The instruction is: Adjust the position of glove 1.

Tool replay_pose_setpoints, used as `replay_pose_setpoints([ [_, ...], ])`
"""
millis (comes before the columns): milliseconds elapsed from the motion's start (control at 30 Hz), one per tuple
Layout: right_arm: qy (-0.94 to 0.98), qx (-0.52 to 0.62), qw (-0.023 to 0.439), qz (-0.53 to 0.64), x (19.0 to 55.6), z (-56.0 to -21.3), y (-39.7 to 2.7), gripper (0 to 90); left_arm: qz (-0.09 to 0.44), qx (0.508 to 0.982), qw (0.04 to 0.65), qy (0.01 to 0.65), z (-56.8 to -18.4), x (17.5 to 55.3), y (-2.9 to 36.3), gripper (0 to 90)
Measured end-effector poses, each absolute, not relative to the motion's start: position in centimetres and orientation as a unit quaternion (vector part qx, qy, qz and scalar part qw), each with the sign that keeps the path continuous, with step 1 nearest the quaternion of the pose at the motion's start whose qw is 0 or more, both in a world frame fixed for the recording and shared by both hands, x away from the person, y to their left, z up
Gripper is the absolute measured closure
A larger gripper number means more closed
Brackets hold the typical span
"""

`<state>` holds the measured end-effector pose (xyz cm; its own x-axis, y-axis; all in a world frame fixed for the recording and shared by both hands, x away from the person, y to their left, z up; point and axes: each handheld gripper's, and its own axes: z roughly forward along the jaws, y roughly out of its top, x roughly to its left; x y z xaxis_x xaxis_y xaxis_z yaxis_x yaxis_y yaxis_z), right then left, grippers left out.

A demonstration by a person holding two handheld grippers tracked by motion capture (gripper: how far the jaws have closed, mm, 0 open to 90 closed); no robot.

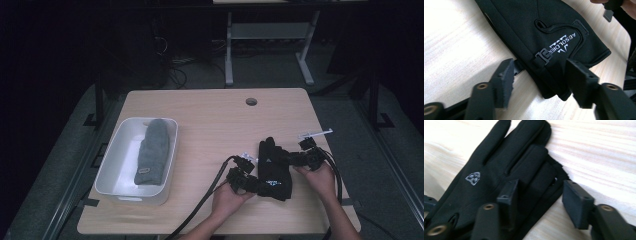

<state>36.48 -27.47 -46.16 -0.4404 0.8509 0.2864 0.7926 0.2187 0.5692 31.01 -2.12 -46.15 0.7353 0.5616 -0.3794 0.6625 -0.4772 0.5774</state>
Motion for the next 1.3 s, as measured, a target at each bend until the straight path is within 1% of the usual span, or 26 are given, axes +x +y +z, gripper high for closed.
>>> replay_pose_setpoints([
  [33, 0.782, 0.524, 0.046, 0.336, 36.3, -46.2, -27.4, 53.4, -0.055, 0.864, 0.36, 0.348, -46.1, 30.9, -2.4, 52.4],
  [67, 0.782, 0.524, 0.046, 0.336, 36.3, -46.2, -27.4, 53.4, -0.055, 0.864, 0.36, 0.348, -46.1, 30.9, -2.4, 54.5],
  [100, 0.783, 0.522, 0.043, 0.337, 36.2, -46.2, -27.3, 58.0, -0.054, 0.867, 0.353, 0.348, -46.0, 30.9, -2.6, 55.1],
  [133, 0.783, 0.522, 0.043, 0.337, 36.2, -46.2, -27.3, 58.0, -0.054, 0.867, 0.353, 0.348, -46.0, 30.9, -2.6, 55.6],
  [167, 0.782, 0.52, 0.041, 0.341, 36.1, -46.3, -27.4, 61.5, -0.05, 0.871, 0.346, 0.344, -45.9, 30.9, -2.7, 57.3],
  [200, 0.782, 0.52, 0.041, 0.341, 36.1, -46.3, -27.4, 61.5, -0.05, 0.871, 0.346, 0.344, -45.9, 30.9, -2.7, 60.6],
  [233, 0.782, 0.519, 0.038, 0.342, 36.1, -46.3, -27.4, 63.9, -0.053, 0.873, 0.345, 0.341, -45.9, 30.9, -2.8, 60.6],
  [267, 0.782, 0.518, 0.034, 0.344, 36.1, -46.3, -27.4, 65.5, -0.058, 0.873, 0.345, 0.341, -46.0, 31.0, -2.8, 63.6],
  [300, 0.781, 0.52, 0.029, 0.345, 36.1, -46.4, -27.4, 68.2, -0.072, 0.871, 0.347, 0.34, -46.1, 31.3, -2.8, 70.1],
  [333, 0.781, 0.52, 0.029, 0.345, 36.1, -46.4, -27.4, 68.2, -0.072, 0.871, 0.347, 0.34, -46.1, 31.3, -2.8, 72.7],
  [367, 0.781, 0.518, 0.028, 0.347, 36.1, -46.4, -27.5, 71.3, -0.081, 0.87, 0.348, 0.339, -46.2, 31.6, -2.8, 74.6],
  [400, 0.781, 0.518, 0.028, 0.347, 36.1, -46.4, -27.5, 71.3, -0.081, 0.87, 0.348, 0.339, -46.2, 31.6, -2.8, 76.5],
  [467, 0.778, 0.521, 0.024, 0.35, 36.0, -46.4, -27.6, 76.6, -0.085, 0.869, 0.348, 0.34, -46.3, 31.7, -2.8, 77.8],
  [567, 0.778, 0.518, 0.028, 0.353, 35.9, -46.3, -27.7, 78.0, -0.09, 0.867, 0.352, 0.343, -46.4, 31.7, -2.8, 80.0],
  [700, 0.781, 0.514, 0.033, 0.353, 35.7, -45.9, -27.7, 79.4, -0.091, 0.866, 0.354, 0.341, -46.3, 31.8, -2.6, 80.7],
  [1300, 0.783, 0.488, 0.049, 0.382, 34.6, -43.8, -27.4, 80.1, -0.082, 0.865, 0.361, 0.339, -45.0, 31.7, -0.9, 81.5],
])
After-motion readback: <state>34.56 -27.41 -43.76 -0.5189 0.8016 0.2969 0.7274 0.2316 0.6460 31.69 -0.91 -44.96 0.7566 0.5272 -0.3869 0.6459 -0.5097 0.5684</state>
